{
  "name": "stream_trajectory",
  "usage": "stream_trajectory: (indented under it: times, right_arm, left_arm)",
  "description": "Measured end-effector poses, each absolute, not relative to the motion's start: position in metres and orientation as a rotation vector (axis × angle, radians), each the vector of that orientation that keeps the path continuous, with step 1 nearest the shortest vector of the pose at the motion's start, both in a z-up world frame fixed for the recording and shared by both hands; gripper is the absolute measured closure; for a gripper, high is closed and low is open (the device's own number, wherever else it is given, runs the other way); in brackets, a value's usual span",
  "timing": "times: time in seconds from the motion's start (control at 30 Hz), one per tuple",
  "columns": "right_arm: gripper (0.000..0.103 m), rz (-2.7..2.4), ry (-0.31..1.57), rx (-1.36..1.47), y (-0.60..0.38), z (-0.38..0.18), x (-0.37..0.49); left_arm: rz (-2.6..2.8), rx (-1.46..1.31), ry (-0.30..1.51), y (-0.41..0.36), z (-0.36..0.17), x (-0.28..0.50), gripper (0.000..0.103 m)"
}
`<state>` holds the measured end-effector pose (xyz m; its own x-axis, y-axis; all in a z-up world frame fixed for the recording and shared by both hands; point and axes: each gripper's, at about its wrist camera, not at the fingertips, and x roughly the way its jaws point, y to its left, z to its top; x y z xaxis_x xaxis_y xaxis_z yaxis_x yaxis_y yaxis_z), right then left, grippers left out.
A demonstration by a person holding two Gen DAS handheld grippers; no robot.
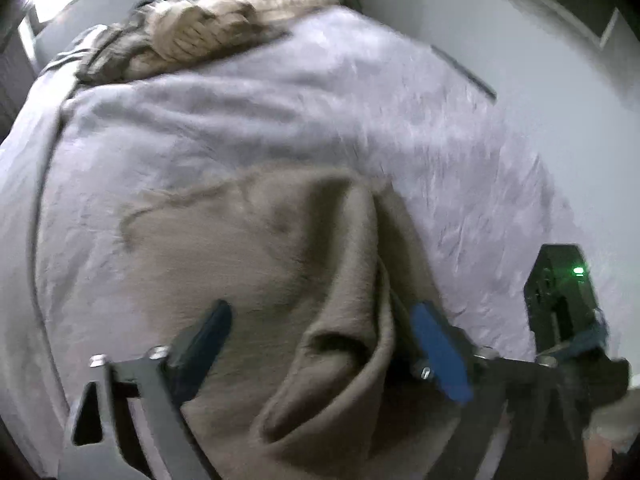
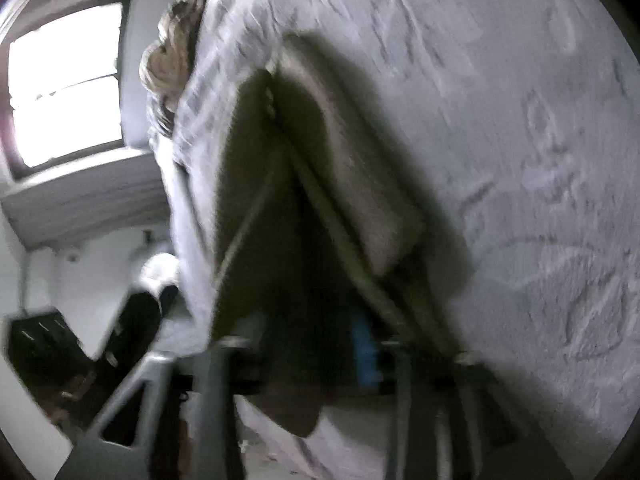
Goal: Fold small clothes
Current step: 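Fold the sweater over again with both tools and open the left tool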
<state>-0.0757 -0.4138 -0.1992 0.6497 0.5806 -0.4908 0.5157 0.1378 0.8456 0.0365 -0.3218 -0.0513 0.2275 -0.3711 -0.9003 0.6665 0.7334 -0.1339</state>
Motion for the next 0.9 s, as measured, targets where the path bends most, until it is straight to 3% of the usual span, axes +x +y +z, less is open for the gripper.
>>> stream_trajectory:
  times: [0.17,0.3,0.5,0.9]
  right_arm:
    - [0.039,0.106,0.835,1.647,-0.426,-0.200,-0.070]
    - [0.038,0.130,0.863,1.659,-0.429,-0.202,-0.064]
    - [0.038,0.139,0.961,1.563,-0.430,-0.192,-0.041]
    - [0.038,0.136,1.074,1.538,-0.444,-0.206,-0.035]
  left_arm:
    - [-0.674,0.187,1.140,-0.278,-0.029,0.056,0.009]
    - [-0.581,0.138,1.150,-0.242,-0.028,0.076,0.009]
    - [-0.412,0.199,1.278,-0.211,-0.089,0.100,0.009]
    - [-0.722,0.367,1.272,-0.287,-0.107,0.020,0.009]
